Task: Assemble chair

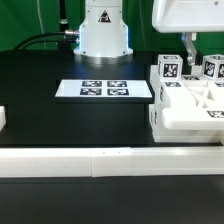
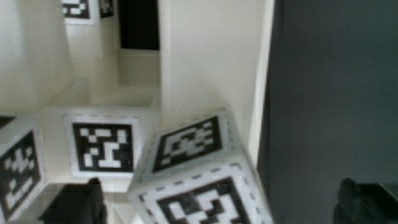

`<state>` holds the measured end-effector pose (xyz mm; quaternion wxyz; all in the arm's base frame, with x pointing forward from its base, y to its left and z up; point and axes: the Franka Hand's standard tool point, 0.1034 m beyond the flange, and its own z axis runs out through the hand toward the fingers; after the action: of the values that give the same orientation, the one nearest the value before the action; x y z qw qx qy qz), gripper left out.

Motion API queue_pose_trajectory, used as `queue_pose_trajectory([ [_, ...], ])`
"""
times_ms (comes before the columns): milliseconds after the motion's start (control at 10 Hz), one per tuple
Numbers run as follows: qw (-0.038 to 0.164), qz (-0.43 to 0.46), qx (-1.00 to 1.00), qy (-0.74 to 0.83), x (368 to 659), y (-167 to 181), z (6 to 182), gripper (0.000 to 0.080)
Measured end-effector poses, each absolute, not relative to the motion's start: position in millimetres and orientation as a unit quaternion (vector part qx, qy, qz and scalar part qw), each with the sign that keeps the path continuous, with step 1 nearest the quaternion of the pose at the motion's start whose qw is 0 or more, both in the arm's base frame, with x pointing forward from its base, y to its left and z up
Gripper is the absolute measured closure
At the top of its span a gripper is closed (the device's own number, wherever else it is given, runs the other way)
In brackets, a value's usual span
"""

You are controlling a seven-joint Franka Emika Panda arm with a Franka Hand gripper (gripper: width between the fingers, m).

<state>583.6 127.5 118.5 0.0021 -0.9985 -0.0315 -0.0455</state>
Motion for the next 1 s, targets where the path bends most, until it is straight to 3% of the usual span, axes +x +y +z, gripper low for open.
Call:
queue_pose_trajectory([
  [400, -0.011, -0.044, -0.99, -0.133, 581.1, 130.0, 116.5, 0.0151],
  [600, -0.011, -0.044, -0.991, -0.127, 581.9, 126.2, 116.4, 0.0414],
  [700, -0.011, -0.044, -0.991, -0.123, 582.0, 125.9, 116.4, 0.0414],
  [800, -0.01, -0.044, -0.992, -0.115, 582.0, 125.7, 116.4, 0.0517],
  [1000, -0.009, -0.045, -0.994, -0.095, 582.0, 125.6, 116.4, 0.0516],
])
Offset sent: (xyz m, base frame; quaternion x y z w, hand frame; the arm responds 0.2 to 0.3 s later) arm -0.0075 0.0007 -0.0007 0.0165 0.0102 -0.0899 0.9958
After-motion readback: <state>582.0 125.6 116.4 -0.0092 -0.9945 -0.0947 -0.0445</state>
